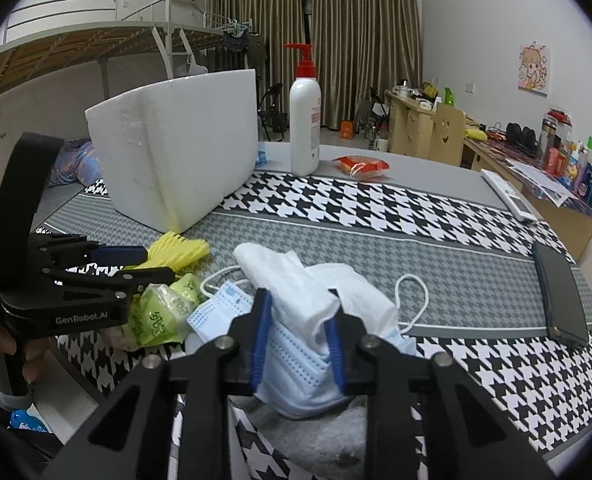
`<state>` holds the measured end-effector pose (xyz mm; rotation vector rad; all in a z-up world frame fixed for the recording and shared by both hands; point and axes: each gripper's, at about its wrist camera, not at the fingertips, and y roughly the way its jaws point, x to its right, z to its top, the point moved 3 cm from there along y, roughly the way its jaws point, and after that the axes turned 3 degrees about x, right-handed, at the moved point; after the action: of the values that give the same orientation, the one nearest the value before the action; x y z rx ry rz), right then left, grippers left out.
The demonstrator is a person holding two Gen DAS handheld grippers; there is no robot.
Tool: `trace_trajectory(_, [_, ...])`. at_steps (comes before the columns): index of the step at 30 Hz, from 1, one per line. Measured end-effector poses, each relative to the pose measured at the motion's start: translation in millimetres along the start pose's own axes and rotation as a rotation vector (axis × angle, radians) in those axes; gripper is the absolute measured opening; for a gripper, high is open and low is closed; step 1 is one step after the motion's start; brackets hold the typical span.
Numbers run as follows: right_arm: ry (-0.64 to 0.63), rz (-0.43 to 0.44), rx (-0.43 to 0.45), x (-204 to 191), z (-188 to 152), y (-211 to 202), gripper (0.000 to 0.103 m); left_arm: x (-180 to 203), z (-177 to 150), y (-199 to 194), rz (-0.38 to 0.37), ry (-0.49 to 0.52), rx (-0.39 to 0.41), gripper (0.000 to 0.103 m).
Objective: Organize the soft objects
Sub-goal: 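Grasp the yellow mesh sleeve with the left tool while the right tool grasps the white paper towel, then lift and carry the mesh sleeve and paper towel over the white foam box with both tools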
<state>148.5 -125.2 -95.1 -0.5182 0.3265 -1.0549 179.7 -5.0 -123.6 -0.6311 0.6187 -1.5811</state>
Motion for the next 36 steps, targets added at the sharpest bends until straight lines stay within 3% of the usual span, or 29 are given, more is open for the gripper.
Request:
trace_trajectory(5, [0.004, -0.004, 0.006, 1.8, 3.6, -2.5, 0.013, -2.7, -0.4, -2.6, -0.019, -0.01, 0.006, 0.023])
trace_trajectory(9, [-0.007, -0.004, 0.017, -0.6, 8.8, -6.4, 0.009, -4.0, -1.9, -9.0, -0.032, -0.004, 0.018, 0.015])
trace_trajectory(16, [-0.008, -0.001, 0.039, -1.6, 17.5, -13.5, 0.008, 0.3, 6.0, -36.6, -0.058, 0.033, 0.118, 0.014])
trace_trajectory(36, [0.031, -0.009, 0.117, 2.2, 41.5, -40.5, 0.004, -8.9, 20.8, -82.3, -0.069, 0.025, 0.235, 0.014])
